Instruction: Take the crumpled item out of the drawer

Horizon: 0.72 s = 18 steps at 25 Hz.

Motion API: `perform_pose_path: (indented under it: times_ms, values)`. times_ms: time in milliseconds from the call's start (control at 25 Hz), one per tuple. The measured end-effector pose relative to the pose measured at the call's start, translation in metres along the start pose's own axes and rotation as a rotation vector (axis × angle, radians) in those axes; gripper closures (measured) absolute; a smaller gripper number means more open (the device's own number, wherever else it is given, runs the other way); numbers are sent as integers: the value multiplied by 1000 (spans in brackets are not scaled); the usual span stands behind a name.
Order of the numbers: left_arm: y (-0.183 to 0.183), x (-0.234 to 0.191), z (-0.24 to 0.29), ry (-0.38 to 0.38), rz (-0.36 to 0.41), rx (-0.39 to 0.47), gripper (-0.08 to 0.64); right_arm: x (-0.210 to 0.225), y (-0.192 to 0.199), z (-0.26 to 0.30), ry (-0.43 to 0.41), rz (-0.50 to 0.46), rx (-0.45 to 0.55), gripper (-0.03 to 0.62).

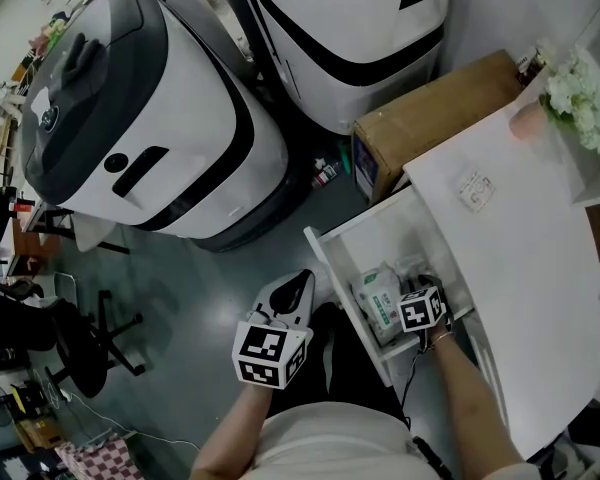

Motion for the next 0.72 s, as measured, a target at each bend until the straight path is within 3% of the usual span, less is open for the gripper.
perform_pose_path:
  times_ms: [200,720]
  values:
    - [-3,0,0,10,11,6,569,-1,-1,0,19,-20,-11,510]
    - [-12,-1,9,74,22,42,569,-3,-15,-30,38,109,93,537]
Point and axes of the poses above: the fingertips, and each gripper's own axes: z forward along the fingers, x to its right, y out of its underside, the point moved 8 cm from there along -z, backward along the fingers, and after that the axes turned 8 degrees about z, right-handed, at the moved point
